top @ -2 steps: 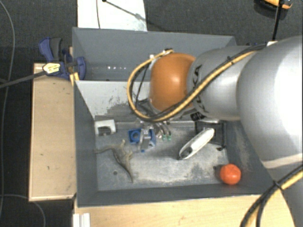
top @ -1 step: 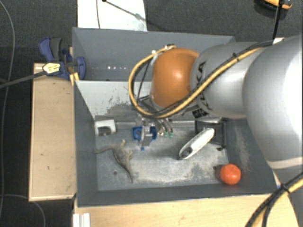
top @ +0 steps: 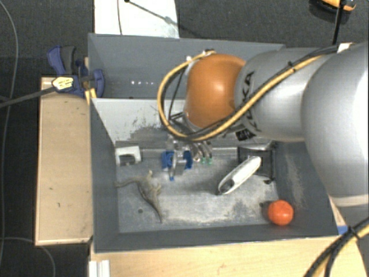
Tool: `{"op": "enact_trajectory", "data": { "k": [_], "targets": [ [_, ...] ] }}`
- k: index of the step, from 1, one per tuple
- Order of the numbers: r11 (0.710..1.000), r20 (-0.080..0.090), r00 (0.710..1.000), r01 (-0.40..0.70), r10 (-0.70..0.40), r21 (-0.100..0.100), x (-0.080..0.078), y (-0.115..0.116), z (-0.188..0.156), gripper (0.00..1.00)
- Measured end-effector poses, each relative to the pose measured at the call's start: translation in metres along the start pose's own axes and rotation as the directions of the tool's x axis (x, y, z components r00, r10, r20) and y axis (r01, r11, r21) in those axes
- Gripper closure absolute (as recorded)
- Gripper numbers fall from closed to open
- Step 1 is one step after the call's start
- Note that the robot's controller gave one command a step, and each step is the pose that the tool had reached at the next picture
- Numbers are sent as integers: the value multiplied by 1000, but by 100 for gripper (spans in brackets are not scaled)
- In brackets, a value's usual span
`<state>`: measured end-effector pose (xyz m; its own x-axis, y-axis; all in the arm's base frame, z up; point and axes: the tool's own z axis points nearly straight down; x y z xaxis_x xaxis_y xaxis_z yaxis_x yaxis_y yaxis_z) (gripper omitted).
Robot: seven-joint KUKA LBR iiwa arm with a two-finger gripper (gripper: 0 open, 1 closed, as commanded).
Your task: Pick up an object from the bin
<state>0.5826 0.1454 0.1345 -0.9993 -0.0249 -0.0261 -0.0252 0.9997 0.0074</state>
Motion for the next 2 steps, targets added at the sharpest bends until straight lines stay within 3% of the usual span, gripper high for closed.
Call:
{"op": "enact_trajectory", "data": {
  "k": [2],
  "targets": [
    [1000,2,1000,-1,1,-1,-1,0,-15,100]
  ]
}}
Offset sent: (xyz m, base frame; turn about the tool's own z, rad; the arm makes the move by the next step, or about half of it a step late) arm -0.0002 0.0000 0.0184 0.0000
